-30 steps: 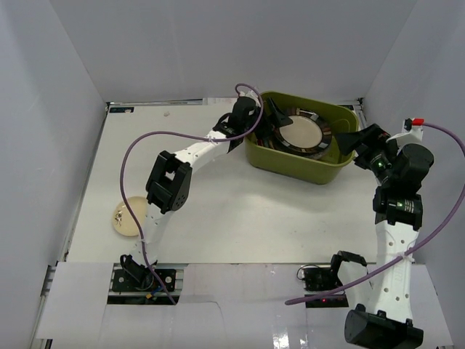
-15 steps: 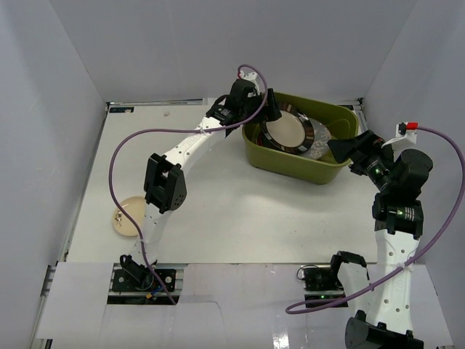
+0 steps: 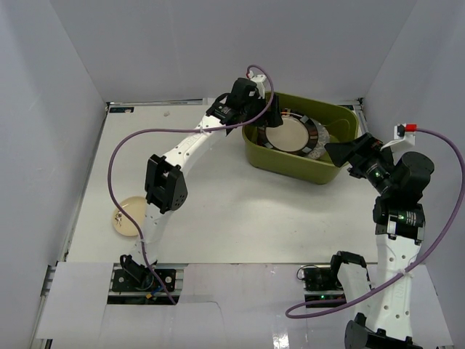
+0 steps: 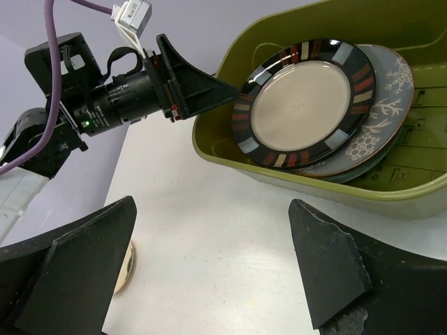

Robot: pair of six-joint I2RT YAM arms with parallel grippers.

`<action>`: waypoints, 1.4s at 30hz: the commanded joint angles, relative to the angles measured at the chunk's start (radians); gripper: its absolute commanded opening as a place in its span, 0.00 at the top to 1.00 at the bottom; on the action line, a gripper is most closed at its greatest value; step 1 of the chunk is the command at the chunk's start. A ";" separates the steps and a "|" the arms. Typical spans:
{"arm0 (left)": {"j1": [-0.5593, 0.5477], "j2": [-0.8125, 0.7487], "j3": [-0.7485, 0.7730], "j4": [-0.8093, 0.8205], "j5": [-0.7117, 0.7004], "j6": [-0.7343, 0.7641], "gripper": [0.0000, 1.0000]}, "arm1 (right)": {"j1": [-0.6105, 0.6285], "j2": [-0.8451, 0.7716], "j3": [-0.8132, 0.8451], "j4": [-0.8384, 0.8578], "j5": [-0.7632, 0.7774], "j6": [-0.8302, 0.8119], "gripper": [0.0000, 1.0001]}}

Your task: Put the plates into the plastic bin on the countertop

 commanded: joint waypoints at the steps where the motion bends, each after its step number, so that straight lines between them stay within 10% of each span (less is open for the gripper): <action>1: -0.002 -0.035 0.011 -0.057 -0.027 0.076 0.02 | 0.008 -0.005 0.041 -0.007 -0.040 -0.028 0.04; 5: -0.002 -0.141 -0.050 0.002 -0.022 0.043 0.02 | 0.023 -0.015 0.016 0.022 -0.063 -0.008 0.05; 9: -0.002 -0.322 -0.087 0.121 0.012 -0.013 0.02 | 0.119 -0.016 -0.098 0.112 -0.055 0.060 0.31; 16: -0.004 -0.795 -0.438 0.127 -0.147 -0.013 0.02 | 0.988 0.178 -0.213 0.328 0.549 0.106 0.32; 22: -0.005 -1.362 -0.915 0.083 -0.423 -0.068 0.02 | 1.335 0.549 -0.183 0.660 0.733 0.121 0.44; 42: -0.004 -1.830 -1.297 -0.062 -0.116 -0.116 0.02 | 1.426 1.639 0.612 0.687 0.528 0.339 0.45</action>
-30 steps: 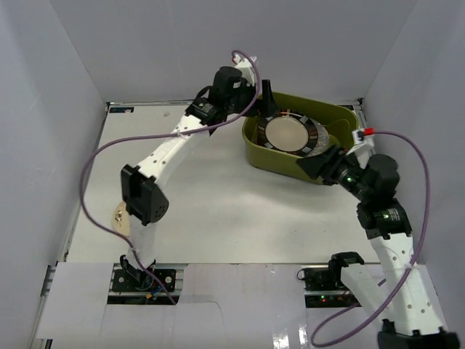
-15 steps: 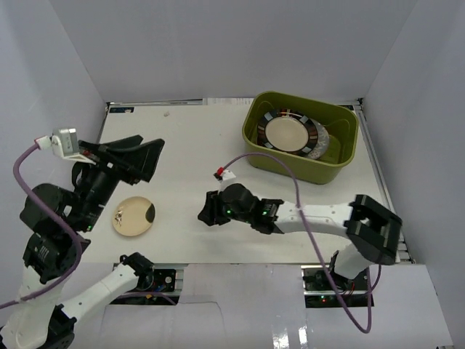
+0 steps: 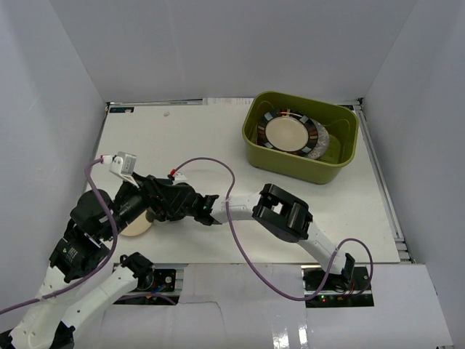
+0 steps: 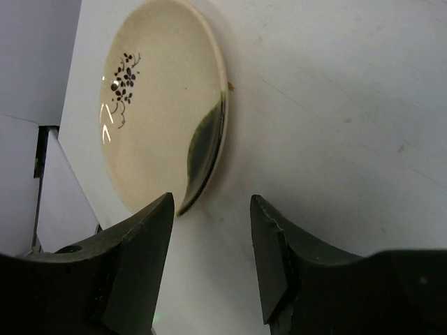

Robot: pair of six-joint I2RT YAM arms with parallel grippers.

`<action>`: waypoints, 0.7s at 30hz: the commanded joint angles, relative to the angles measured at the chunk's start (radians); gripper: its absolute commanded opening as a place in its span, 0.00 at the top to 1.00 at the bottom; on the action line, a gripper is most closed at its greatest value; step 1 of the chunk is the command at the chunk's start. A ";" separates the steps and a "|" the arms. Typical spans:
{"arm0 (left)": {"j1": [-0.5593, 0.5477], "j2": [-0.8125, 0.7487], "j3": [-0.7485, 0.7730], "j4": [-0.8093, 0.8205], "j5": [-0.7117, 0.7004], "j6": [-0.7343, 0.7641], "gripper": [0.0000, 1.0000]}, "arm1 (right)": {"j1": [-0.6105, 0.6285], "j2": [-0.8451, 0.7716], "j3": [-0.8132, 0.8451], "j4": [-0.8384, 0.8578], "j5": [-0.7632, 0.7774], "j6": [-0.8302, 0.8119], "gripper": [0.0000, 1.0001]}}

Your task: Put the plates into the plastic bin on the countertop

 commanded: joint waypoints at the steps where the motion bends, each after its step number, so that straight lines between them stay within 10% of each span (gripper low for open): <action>1: -0.002 -0.047 -0.008 0.011 0.036 0.027 0.02 | 0.004 0.070 0.105 -0.008 -0.048 0.060 0.45; 5: -0.002 -0.051 -0.017 0.014 0.013 0.070 0.02 | 0.004 0.154 0.205 -0.031 -0.057 0.090 0.49; 11: -0.002 -0.047 0.000 0.017 -0.007 0.111 0.02 | -0.006 0.139 0.161 0.038 -0.072 0.135 0.92; 21: -0.002 -0.008 0.144 0.056 0.115 0.123 0.02 | -0.181 -0.585 -0.316 0.030 0.238 -0.153 0.92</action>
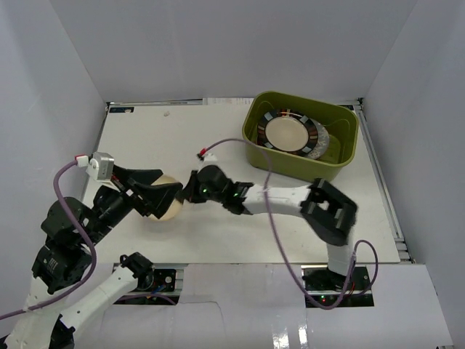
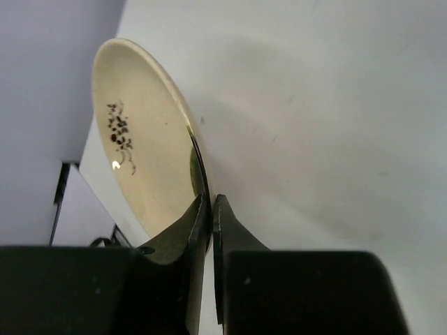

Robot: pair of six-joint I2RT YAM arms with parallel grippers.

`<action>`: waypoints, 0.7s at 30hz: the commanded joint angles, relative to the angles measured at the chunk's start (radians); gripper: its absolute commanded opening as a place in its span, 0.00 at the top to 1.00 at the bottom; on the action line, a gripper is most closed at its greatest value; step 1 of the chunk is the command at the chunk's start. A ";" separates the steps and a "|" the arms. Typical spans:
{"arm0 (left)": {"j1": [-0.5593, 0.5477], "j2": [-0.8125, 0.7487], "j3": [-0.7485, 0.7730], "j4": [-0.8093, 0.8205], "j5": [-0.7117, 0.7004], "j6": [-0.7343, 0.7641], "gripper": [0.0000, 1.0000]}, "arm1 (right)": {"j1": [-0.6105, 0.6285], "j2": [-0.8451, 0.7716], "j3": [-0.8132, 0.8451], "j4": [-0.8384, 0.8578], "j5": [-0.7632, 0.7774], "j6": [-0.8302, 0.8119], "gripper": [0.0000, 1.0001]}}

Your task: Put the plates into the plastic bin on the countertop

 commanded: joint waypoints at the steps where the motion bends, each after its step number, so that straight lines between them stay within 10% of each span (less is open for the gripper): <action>1: -0.002 0.003 0.020 0.064 0.096 0.019 0.02 | -0.126 -0.335 -0.084 0.006 0.208 -0.159 0.92; 8: -0.002 0.027 -0.055 0.161 0.278 0.013 0.02 | -0.572 -0.714 -0.196 -0.231 0.253 -0.331 0.92; 21: -0.002 0.133 -0.157 0.185 0.257 0.007 0.02 | -1.021 -0.583 -0.209 -0.274 -0.097 -0.282 0.92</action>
